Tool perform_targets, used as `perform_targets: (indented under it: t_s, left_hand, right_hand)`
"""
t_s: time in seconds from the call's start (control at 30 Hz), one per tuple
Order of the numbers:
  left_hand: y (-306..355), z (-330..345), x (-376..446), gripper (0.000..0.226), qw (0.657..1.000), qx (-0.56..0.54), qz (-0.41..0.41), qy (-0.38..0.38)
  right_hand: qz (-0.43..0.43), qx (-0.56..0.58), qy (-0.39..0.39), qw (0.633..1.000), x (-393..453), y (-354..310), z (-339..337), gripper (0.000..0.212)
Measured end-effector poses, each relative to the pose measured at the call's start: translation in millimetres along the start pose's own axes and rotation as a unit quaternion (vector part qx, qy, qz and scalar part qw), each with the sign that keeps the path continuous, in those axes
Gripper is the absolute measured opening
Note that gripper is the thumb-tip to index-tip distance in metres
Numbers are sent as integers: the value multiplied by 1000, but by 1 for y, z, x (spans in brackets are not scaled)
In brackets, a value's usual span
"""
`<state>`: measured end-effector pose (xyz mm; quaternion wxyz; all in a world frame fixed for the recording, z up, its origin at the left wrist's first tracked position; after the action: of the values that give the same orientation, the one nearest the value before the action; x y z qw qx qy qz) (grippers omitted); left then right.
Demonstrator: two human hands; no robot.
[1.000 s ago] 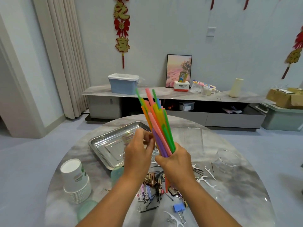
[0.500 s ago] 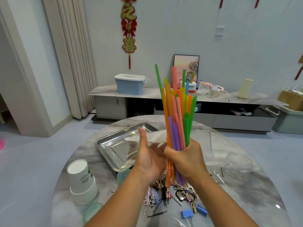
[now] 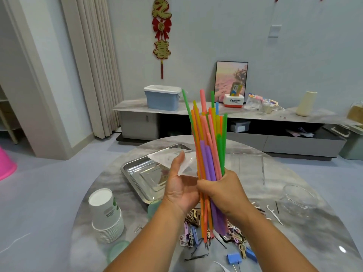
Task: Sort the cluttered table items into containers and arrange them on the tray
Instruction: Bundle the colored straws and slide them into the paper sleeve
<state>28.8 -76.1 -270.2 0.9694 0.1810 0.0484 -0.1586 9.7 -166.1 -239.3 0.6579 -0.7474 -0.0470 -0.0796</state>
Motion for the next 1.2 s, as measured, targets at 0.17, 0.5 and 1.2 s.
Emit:
perform_targets:
  t_s: [0.17,0.5,1.2]
  left_hand:
    - [22,-5,6,40,996,-41,74,38]
    - [-4,-13,10,75,992,5,46,118]
    - [-38,13,-1,69,988,-31,67,137]
  right_hand:
    - [31,80,32,996,6,-9,-12,15]
    - [159,406,189,880,32,9,-44,28]
    - [205,474,322,794,32,34,-60,12]
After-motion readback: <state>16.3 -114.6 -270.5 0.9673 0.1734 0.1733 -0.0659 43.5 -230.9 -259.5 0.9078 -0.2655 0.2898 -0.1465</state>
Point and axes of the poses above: each hand's wrist, its own x-axis towards the middle knuckle, its own z-axis out of the palm, y = z × x, the point moved 6 cm from there along x, towards the middle knuckle, and after that the axes turned 9 degrees about y, right-handed, at the moved point
